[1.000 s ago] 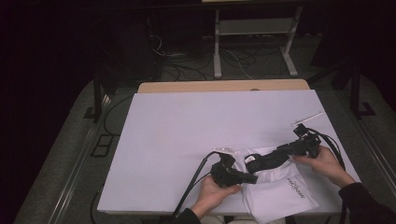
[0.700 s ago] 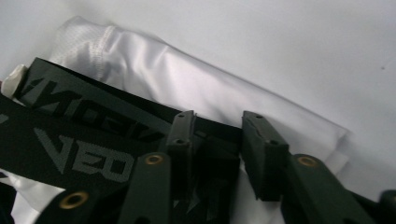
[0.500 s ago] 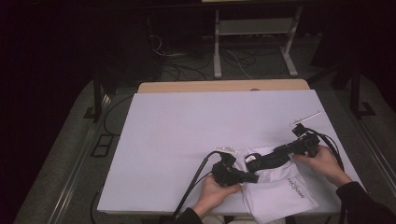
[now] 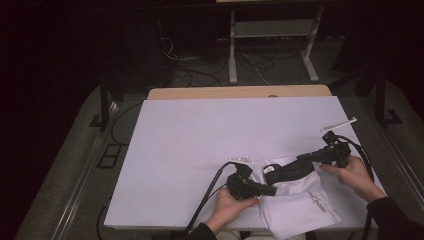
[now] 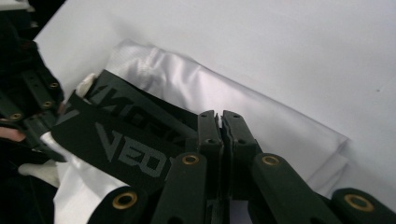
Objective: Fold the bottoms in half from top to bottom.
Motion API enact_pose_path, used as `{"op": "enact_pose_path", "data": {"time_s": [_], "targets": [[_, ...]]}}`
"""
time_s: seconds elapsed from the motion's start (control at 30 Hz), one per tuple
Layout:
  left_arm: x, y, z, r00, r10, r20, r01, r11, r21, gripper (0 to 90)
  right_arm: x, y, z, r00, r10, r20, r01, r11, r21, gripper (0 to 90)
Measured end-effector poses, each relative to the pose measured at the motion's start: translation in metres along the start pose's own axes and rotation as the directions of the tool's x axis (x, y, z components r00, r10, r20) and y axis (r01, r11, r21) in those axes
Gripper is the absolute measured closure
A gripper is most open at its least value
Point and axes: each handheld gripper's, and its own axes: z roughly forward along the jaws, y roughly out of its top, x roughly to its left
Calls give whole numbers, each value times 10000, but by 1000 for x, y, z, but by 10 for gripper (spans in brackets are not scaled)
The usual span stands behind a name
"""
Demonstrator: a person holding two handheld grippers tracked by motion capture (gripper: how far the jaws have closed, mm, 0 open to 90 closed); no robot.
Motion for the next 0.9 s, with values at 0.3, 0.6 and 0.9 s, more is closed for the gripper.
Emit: {"op": "enact_pose_path", "data": {"time_s": [0.3, 0.6, 0.9], "targets": [[-1, 0, -1, 9997, 156, -202, -155, 9999, 39, 837, 4, -7, -15, 9994, -103, -324, 84, 9982, -586, 853], [-4, -2, -2, 9969, 637, -465, -627, 9978, 218, 779, 8, -16, -23, 9963, -324, -798, 251, 9956, -901, 853], [-9, 0, -3, 9929, 1058, -541, -1038, 9938, 396, 650, 13, -27, -27, 9945, -424, -962, 334, 9951, -935, 853]]}}
